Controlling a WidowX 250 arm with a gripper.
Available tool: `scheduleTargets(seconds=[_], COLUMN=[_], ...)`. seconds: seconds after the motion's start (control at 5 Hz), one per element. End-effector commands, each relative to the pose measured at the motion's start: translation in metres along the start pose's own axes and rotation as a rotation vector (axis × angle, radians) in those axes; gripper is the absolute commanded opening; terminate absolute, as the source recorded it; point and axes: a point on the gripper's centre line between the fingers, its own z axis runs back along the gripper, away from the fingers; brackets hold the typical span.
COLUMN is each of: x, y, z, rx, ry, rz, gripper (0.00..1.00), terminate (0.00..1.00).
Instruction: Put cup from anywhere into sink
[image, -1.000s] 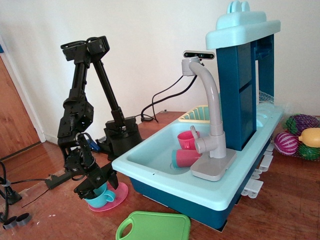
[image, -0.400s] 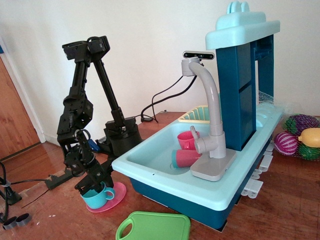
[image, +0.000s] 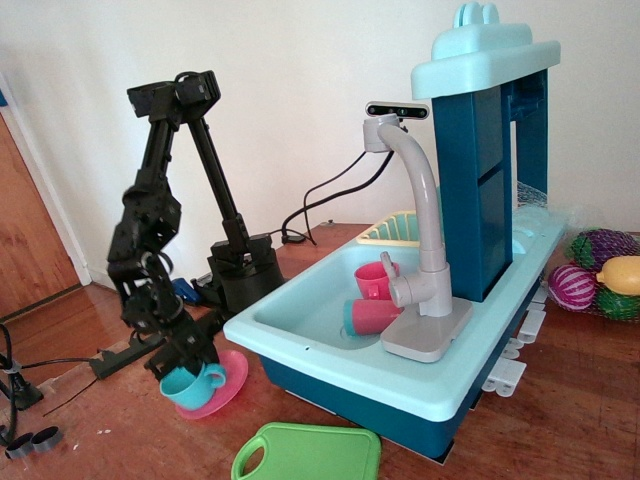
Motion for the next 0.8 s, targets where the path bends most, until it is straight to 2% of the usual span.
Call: scheduleTargets(seconds=[0.0,0.2,0.4,0.6], x=[-0.019,-0.024,-0.001,0.039], y=[0.004,0.015,0.035,0.053], z=[0.050,0.068,0.097,0.133], rx=[-0.050,-0.063,-0.005,0.051], ry=[-0.022,-0.007,-0.075,-0.177], rz=[-0.041,-0.083,-0.061,-0.062], gripper=[0.00,0.00,0.00,0.00], terminate=[0.00,0.00,0.00,0.00])
